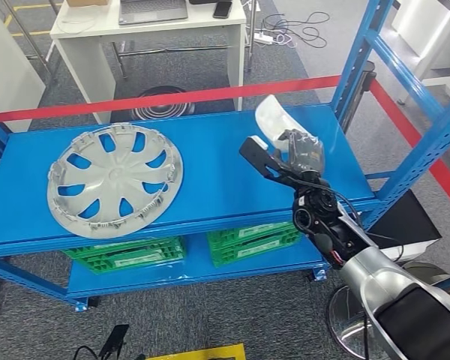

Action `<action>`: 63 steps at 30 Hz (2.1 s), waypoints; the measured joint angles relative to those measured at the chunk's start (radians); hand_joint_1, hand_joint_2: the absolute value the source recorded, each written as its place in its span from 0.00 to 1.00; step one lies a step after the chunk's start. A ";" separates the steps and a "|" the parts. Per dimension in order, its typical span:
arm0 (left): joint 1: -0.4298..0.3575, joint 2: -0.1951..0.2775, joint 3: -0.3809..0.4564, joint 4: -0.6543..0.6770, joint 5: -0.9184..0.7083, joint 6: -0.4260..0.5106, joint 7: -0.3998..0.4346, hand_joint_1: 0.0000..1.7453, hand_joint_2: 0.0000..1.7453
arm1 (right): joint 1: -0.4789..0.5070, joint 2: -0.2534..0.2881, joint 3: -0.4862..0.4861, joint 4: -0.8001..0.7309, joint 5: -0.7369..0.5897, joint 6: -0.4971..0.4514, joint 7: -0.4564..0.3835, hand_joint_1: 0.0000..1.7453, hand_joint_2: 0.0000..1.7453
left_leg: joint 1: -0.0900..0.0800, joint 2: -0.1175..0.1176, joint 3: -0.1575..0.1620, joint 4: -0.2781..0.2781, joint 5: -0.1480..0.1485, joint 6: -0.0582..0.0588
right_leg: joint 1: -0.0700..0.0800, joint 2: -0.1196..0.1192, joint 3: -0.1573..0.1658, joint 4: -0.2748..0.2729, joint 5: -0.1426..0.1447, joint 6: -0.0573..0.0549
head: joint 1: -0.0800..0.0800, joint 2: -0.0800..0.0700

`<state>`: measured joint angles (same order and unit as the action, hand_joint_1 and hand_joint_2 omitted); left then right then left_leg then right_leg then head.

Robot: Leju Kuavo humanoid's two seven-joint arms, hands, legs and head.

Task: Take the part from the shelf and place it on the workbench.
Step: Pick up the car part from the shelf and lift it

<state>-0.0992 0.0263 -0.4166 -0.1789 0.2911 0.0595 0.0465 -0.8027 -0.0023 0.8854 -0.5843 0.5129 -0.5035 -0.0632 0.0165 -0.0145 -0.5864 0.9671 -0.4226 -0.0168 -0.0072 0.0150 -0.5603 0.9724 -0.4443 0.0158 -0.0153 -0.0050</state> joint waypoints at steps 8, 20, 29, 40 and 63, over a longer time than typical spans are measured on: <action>0.001 0.000 0.000 0.000 0.004 0.000 -0.001 0.00 1.00 | 0.000 0.000 -0.012 -0.083 0.007 0.002 0.008 1.00 1.00 | 0.000 0.000 0.000 0.000 0.000 0.000 | 0.000 0.000 0.000 0.000 0.000 0.000 | 0.000 0.000; 0.001 0.000 -0.007 0.000 0.005 -0.003 -0.002 0.00 1.00 | 0.002 -0.006 -0.023 -0.130 0.013 0.005 0.010 1.00 1.00 | 0.000 0.000 0.000 0.000 0.000 0.000 | 0.000 0.000 0.000 0.000 0.000 0.000 | 0.000 0.000; 0.002 0.000 -0.007 0.000 0.017 -0.004 -0.006 0.00 1.00 | 0.021 -0.006 -0.032 -0.152 -0.077 -0.002 -0.067 1.00 1.00 | 0.000 0.000 0.000 0.000 0.000 0.000 | 0.000 0.000 0.000 0.000 0.000 0.000 | 0.000 0.000; 0.009 0.000 -0.009 0.000 0.052 0.003 -0.011 0.00 1.00 | 0.099 -0.002 -0.133 -0.343 -0.718 0.095 -0.422 1.00 1.00 | 0.000 0.000 0.000 0.000 0.000 0.000 | 0.000 0.000 0.000 0.000 0.000 0.000 | 0.000 0.000; 0.011 0.000 -0.046 0.000 0.059 0.005 -0.002 0.00 1.00 | 0.203 -0.028 -0.275 -0.558 -1.143 0.493 -0.537 1.00 1.00 | 0.000 0.000 0.001 -0.001 0.000 0.000 | 0.000 0.000 0.000 0.000 0.000 0.000 | 0.000 0.000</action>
<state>-0.0882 0.0262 -0.4629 -0.1790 0.3504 0.0644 0.0441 -0.5996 -0.0305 0.6101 -1.1427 -0.6306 -0.0108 -0.6000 0.0163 -0.0144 -0.5859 0.9665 -0.4226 -0.0168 -0.0072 0.0151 -0.5606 0.9722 -0.4444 0.0158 -0.0152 -0.0050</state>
